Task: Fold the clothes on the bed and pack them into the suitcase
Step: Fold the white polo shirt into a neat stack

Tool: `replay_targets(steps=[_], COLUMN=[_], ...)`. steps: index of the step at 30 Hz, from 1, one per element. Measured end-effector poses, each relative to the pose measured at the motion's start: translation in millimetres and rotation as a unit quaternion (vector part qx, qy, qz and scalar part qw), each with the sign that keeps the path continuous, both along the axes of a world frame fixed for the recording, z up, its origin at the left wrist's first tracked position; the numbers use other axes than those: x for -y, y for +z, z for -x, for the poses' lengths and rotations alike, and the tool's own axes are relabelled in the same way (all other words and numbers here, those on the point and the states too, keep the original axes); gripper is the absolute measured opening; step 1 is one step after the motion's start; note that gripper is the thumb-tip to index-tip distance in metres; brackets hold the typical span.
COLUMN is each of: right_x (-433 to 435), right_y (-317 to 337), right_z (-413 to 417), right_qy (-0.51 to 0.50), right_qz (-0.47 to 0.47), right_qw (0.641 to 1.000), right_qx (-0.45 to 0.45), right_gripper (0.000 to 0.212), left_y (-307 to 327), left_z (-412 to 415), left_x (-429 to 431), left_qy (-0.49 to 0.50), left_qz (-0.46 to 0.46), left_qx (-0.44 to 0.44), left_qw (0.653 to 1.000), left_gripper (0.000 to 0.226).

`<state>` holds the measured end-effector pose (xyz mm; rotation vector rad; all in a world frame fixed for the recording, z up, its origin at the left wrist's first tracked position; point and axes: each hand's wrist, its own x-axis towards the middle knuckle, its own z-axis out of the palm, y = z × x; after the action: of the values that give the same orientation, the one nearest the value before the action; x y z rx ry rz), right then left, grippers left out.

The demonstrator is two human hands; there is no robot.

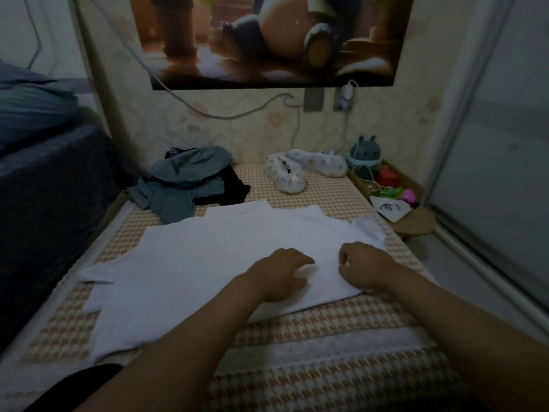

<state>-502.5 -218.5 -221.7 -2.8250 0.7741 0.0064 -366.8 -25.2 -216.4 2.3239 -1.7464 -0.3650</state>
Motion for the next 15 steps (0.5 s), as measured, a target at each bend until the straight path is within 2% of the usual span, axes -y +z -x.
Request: replay_targets(steps=[2,4,5,7,9,10,11,13,15], right_x=[16,35,45,63,79,85,90,94,93], right_y=[6,14,17,18,11,8,4,-2,-3], right_z=[5,7,9,12,13,13,13,11,6], right_qy=[-0.044,-0.101,-0.13,-0.176,-0.199,-0.197,-0.179,-0.135,-0.122], right_qz=[0.039,0.067,0.066,0.045,0.007,-0.022,-0.047,-0.079,-0.142], right_qw=[0.991,0.971,0.969,0.976,0.98,0.98,0.983,0.985,0.968], right_qx=[0.122,0.204,0.198,0.117,0.022,-0.004,0.002,0.078,0.169], right_gripper=[0.018,0.042,0.057,0.082,0.089,0.086,0.074,0.035,0.029], left_y=[-9,-11,-11,-10,-12,-14,-15,-14,-5], left_z=[10,15,15,14,12,9,5,-3,-9], left_x=[22,42,52,71,90,101,112,140,168], left_qy=[-0.012,-0.012,-0.002,0.02,0.025,0.029,0.034,0.021,-0.022], left_qz=[-0.066,-0.074,-0.052,0.011,0.088,0.125,0.159,0.209,0.229], left_qx=[0.023,0.047,0.038,0.002,-0.005,-0.002,-0.001,-0.003,-0.006], left_qw=[0.998,0.996,0.998,1.0,0.996,0.992,0.987,0.978,0.973], left_gripper=[0.06,0.057,0.053,0.042,0.033,0.031,0.031,0.042,0.067])
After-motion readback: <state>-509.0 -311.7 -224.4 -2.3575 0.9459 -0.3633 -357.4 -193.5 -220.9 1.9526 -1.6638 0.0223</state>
